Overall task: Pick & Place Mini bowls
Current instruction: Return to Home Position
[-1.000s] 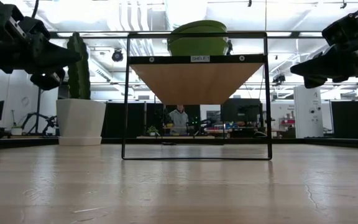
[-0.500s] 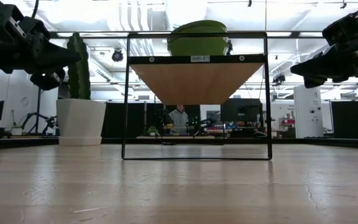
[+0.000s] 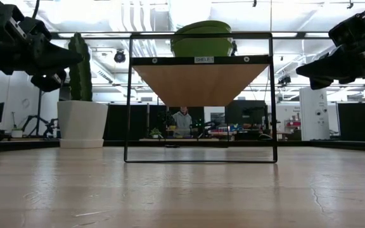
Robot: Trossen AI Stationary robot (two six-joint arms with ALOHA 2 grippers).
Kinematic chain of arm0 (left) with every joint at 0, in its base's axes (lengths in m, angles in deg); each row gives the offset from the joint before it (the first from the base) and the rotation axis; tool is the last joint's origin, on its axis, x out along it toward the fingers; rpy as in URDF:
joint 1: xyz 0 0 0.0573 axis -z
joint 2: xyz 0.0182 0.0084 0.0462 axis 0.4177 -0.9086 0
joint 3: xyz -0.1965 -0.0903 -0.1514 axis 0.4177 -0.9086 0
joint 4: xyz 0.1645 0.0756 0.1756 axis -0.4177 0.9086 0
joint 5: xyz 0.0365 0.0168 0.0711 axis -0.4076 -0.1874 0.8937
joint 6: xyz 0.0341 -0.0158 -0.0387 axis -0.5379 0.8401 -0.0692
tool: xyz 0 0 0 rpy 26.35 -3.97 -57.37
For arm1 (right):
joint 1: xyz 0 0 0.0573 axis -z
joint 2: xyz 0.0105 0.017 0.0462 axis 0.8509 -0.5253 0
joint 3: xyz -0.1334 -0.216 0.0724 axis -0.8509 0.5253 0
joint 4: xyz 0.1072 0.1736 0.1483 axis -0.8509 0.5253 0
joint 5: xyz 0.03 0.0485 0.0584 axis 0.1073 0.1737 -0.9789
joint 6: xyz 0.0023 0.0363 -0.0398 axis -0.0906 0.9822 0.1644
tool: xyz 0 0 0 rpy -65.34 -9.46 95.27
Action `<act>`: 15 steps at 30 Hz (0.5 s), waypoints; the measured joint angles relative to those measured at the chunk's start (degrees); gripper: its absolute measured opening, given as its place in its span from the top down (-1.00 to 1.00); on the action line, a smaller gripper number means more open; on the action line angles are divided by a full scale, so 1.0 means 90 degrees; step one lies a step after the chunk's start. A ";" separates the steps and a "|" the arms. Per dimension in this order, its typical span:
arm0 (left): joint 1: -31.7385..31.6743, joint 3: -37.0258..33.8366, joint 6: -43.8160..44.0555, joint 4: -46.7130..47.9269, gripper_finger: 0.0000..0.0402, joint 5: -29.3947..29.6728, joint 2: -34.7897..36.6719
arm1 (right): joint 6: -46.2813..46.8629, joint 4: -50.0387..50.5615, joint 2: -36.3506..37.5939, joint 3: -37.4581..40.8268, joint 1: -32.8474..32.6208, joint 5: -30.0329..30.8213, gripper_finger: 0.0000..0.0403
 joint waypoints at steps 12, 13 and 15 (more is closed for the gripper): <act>-0.0001 -0.0002 0.0000 0.0000 1.00 0.0000 0.0000 | 0.0016 0.0000 0.0002 -0.0002 0.0000 0.0004 0.96; -0.0001 -0.0002 0.0000 0.0000 1.00 0.0000 -0.0001 | 0.0059 -0.0002 0.0002 -0.0002 0.0000 0.0005 0.96; -0.0001 -0.0002 0.0000 0.0000 1.00 0.0000 -0.0002 | 0.0091 -0.0002 0.0002 -0.0002 0.0000 0.0007 0.96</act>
